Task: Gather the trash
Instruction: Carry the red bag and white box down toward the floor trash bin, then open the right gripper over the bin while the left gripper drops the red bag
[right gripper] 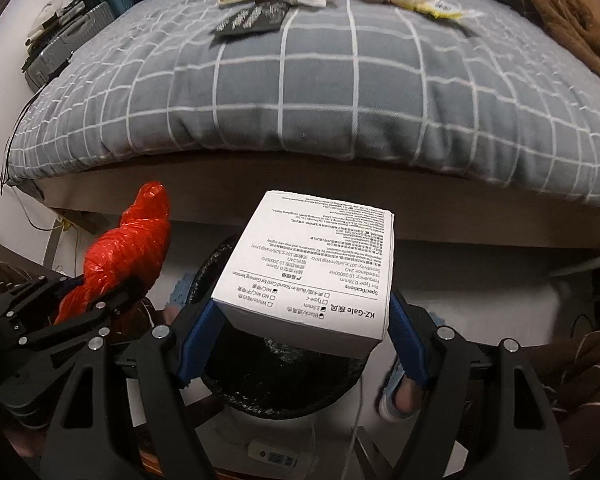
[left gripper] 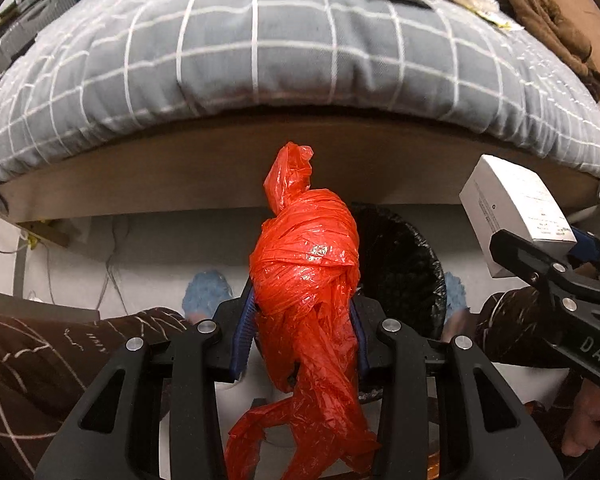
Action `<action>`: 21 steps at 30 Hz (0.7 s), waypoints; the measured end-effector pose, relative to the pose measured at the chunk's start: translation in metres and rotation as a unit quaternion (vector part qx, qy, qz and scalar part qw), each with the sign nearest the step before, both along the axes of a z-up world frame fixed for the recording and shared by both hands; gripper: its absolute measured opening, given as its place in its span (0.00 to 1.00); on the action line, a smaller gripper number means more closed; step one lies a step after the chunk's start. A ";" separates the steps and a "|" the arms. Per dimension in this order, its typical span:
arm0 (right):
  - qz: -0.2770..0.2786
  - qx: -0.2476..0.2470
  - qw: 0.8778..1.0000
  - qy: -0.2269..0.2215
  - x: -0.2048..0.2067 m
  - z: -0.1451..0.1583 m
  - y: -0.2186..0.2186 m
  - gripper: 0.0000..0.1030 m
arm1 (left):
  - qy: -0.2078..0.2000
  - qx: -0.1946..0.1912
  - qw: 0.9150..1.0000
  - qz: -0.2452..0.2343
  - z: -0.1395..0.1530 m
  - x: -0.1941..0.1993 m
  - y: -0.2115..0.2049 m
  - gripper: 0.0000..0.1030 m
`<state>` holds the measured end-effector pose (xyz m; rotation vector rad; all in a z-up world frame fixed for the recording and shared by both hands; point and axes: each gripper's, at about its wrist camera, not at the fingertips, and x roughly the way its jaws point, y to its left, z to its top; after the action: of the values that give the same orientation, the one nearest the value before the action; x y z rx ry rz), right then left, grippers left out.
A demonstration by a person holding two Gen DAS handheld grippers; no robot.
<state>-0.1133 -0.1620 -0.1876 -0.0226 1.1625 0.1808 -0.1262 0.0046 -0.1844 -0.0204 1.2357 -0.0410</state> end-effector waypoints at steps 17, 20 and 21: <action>0.014 0.006 0.996 0.082 0.014 -0.064 0.025 0.70 | 0.040 -0.007 0.999 0.036 -0.040 0.002 0.034 0.37; 0.022 0.001 0.996 0.091 0.014 -0.074 0.032 0.71 | 0.042 -0.007 0.998 0.044 -0.043 -0.001 0.040 0.37; 0.022 0.000 0.995 0.093 0.013 -0.075 0.033 0.71 | 0.043 -0.007 0.998 0.047 -0.045 -0.002 0.043 0.37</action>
<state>-0.1000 -0.1288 -0.2627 -0.0325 1.3491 0.2256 -0.1279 0.0471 -0.2292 -0.0934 1.3187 0.0331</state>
